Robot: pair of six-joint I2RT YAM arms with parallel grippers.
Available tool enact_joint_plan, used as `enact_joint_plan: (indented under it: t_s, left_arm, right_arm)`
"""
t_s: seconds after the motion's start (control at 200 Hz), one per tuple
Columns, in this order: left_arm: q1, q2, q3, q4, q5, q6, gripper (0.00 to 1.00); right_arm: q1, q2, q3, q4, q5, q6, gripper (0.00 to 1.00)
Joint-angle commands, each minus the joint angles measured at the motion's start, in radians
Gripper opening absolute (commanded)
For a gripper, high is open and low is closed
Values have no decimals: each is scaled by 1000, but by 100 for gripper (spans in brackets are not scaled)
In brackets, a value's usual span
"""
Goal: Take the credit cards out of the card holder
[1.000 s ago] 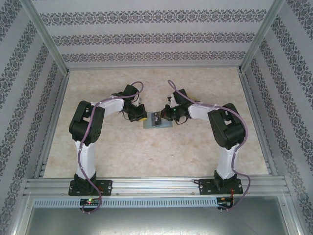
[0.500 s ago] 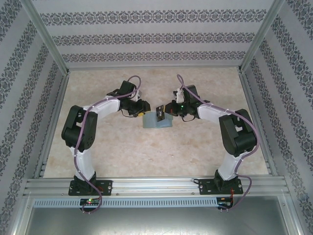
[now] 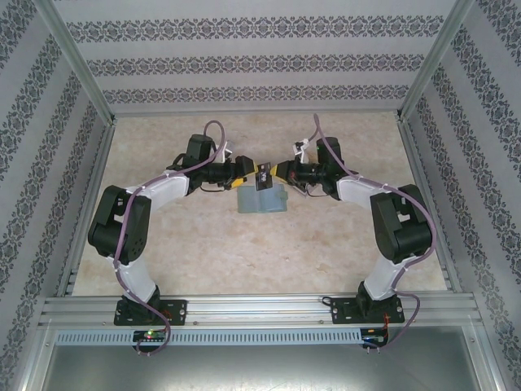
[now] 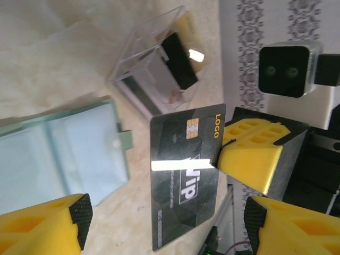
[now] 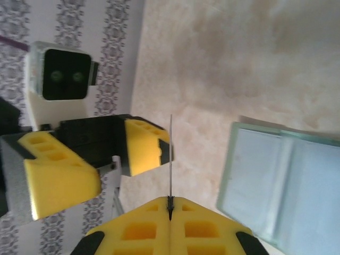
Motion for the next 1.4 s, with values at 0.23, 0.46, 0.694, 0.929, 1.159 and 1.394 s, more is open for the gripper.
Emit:
enact_joint_plan:
  t_s: [0.23, 0.46, 0.694, 0.929, 1.159, 1.394]
  left_arm:
    - [-8, -40, -2, 280, 125, -170, 57]
    - [-24, -64, 12, 302, 132, -174, 18]
    - [-28, -64, -4, 367, 137, -223, 0]
    - [-27, -64, -1, 376, 130, -251, 0]
    - [-27, -57, 9, 312, 119, -234, 5]
    - [6, -42, 67, -33, -6, -103, 48]
  right_arm:
    - [-13, -71, -21, 260, -108, 193, 0]
    - [-13, -63, -17, 299, -114, 223, 0]
    - [-5, -55, -22, 307, -111, 235, 26]
    - [14, -41, 2, 320, -126, 244, 29]
    - [15, -32, 21, 313, -129, 226, 5]
    - [-11, -78, 79, -38, -5, -73, 0]
